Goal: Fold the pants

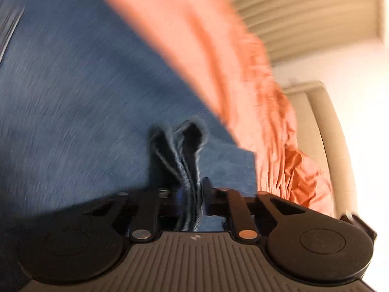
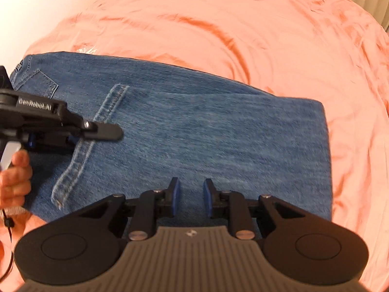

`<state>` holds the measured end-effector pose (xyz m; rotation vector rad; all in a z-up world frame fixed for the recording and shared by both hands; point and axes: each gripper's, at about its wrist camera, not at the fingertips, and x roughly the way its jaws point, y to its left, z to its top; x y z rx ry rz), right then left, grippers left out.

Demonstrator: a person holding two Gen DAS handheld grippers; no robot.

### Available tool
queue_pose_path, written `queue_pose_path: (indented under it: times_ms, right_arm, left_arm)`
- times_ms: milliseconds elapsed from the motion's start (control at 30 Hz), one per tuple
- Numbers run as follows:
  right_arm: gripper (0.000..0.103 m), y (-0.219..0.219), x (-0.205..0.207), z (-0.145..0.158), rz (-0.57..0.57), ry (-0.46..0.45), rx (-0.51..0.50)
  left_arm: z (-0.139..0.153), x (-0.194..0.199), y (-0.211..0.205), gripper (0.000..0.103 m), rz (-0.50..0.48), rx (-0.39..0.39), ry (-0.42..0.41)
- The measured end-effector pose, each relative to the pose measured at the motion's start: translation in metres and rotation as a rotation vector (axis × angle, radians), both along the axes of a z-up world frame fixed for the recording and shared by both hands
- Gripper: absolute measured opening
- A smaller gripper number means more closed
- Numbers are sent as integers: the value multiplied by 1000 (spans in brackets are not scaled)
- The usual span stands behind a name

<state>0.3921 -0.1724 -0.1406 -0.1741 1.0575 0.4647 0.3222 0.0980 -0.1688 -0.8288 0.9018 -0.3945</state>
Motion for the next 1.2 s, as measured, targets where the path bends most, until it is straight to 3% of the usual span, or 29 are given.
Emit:
queue_pose_path:
  times_ms: [133, 200, 267, 333, 500, 633, 733, 800, 867, 967, 1100, 1200]
  right_arm:
    - [18, -20, -3, 1, -27, 10, 42]
    - [18, -29, -4, 4, -40, 6, 84]
    - [18, -38, -5, 9, -54, 1, 122]
    - [18, -44, -4, 12, -64, -8, 145]
    - [18, -68, 8, 18, -104, -80, 125]
    - [16, -90, 43, 17, -192, -129, 88]
    - [15, -100, 83, 5, -265, -105, 141]
    - [7, -104, 105, -9, -317, -61, 182]
    - [0, -102, 120, -25, -357, -29, 170]
    - [0, -104, 130, -46, -379, 4, 176]
    - [0, -107, 118, -33, -365, -13, 177]
    - [4, -110, 92, -15, -311, -22, 182]
  left_arm:
    - [69, -24, -38, 10, -166, 315, -364]
    - [89, -31, -52, 10, -223, 397, -455]
    - [91, -23, -52, 10, -230, 478, -423]
    - [79, -7, -40, 10, -206, 537, -337]
    - [38, 22, -18, 11, -206, 521, -114]
    - [20, 28, -16, 12, -174, 491, -48]
    - [17, 31, -14, 16, -173, 496, -34]
    - [19, 31, -17, 18, -189, 526, -49]
    - [20, 35, -25, 18, -194, 548, -57]
    - [19, 38, -26, 18, -183, 541, -40]
    - [38, 25, -43, 30, -196, 665, -116]
    - [55, 5, -46, 36, -182, 686, -165]
